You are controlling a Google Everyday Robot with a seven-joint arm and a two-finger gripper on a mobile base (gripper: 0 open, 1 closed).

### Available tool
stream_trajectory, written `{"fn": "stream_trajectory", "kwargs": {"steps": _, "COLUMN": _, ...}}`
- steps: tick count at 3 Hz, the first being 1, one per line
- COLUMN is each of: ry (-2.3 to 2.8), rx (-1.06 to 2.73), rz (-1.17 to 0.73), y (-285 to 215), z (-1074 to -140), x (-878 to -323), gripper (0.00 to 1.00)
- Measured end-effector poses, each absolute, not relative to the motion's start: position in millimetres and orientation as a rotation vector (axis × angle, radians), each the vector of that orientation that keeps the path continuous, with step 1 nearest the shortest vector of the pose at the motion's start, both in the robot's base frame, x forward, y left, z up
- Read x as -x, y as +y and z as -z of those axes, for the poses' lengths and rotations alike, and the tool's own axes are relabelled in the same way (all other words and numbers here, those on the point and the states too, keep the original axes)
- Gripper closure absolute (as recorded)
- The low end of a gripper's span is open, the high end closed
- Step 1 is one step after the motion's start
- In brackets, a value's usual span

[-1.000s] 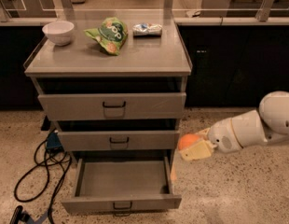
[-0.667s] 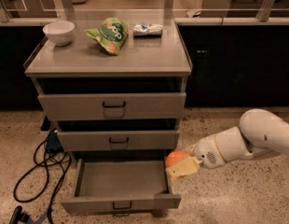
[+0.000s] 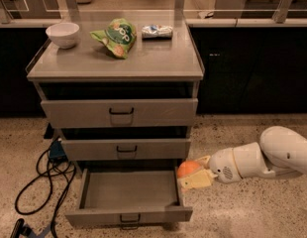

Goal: Place orange into bottom drawer

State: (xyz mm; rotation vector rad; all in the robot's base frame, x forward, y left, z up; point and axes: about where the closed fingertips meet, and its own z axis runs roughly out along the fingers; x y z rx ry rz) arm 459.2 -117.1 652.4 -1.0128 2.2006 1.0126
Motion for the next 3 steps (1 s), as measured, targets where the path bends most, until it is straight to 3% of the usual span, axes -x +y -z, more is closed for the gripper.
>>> {"fn": "stream_trajectory", "kwargs": {"steps": 2, "ry": 1.809, "rx": 0.808, "rz": -0.975, "y": -111.9, "z": -657.7, "x": -554.5, "gripper": 1.0}}
{"fn": "stream_trajectory", "kwargs": {"steps": 3, "ry": 1.801, "rx": 0.807, "rz": -0.969, "y": -109.8, "z": -654.4, "x": -558.0, "gripper": 1.0}}
